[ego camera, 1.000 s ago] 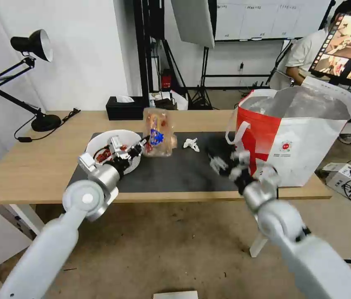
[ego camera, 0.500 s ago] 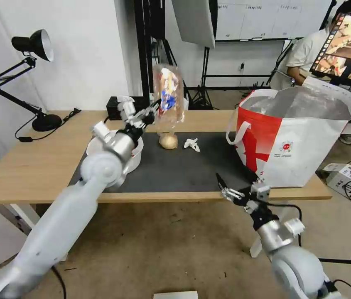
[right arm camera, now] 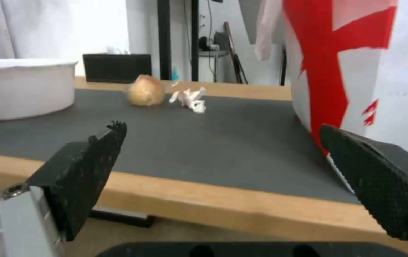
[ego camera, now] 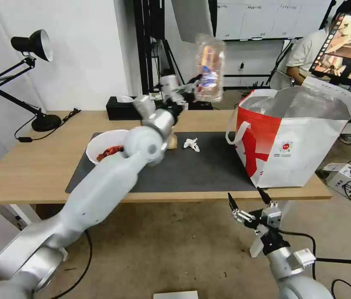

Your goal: Pick up the trash from the table and place it into the takeout bag.

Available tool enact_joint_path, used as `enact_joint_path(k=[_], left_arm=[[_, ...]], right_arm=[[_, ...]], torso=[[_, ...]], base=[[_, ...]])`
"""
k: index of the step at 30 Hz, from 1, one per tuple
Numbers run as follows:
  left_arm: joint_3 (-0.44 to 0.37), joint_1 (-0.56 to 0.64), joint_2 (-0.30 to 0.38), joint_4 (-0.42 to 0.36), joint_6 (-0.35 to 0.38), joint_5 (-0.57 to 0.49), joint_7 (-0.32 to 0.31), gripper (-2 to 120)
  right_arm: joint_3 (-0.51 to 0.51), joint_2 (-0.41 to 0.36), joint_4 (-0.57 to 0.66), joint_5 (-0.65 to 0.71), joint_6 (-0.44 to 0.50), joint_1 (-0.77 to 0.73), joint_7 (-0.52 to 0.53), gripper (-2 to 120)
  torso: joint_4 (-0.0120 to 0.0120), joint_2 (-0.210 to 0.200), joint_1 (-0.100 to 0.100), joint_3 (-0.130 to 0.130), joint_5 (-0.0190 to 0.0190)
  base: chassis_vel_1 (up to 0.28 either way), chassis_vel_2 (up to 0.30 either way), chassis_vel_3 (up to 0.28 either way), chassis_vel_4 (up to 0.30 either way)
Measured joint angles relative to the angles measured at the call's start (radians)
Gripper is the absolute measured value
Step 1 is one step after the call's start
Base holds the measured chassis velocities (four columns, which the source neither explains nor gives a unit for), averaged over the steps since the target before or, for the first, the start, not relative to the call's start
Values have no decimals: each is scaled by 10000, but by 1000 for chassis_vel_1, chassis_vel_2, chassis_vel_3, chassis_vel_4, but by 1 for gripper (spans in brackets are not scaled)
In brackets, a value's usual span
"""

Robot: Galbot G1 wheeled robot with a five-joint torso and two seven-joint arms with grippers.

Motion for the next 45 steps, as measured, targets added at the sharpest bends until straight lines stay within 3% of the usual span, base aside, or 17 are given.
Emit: enact_joint_path(k=[5,8,12,18,26,37,43,45], left_arm=[[767,-709,-622,848,-232,659,264,0],[1524,-1558,-1307,2041,-375,1185,655,0],[1855,-2017,-2012,2877,-446,1733,1030,0],[2223,-2247,-2547,3462,-448,2470,1506,0],[2458,-2262,-2715,3704,-410,2451,1648,0],[2381,-2180,-2626,3617,-315,1992,1608,37],[2054,-2087,-2170,2956,-153,1518,1390,63],[2012,-2078,-2060,2833,-140,1479,1372,67]], right_arm=[[-216,119,-3,-188,6,-73,-10,100],[-500,141,-16,-373,7,-132,-29,100],[-606,183,-17,-469,22,-197,-55,100],[-559,187,19,-478,25,-251,-58,100],[-452,147,32,-430,25,-229,-49,100],[-473,177,-28,-403,-32,-156,-43,100],[-450,232,0,-399,-70,-184,-45,100],[-399,257,47,-401,-71,-224,-47,100]], torso=[[1,0,0,0,-1],[0,0,1,1,0],[0,0,1,0,0],[0,0,0,0,-1],[1,0,0,0,-2],[2,0,0,0,-3],[1,0,0,0,-3],[1,0,0,0,-4]], base=[[0,0,0,0],[0,0,0,0],[0,0,0,0],[0,0,0,0],[0,0,0,0],[0,0,0,0],[0,0,0,0],[0,0,0,0]])
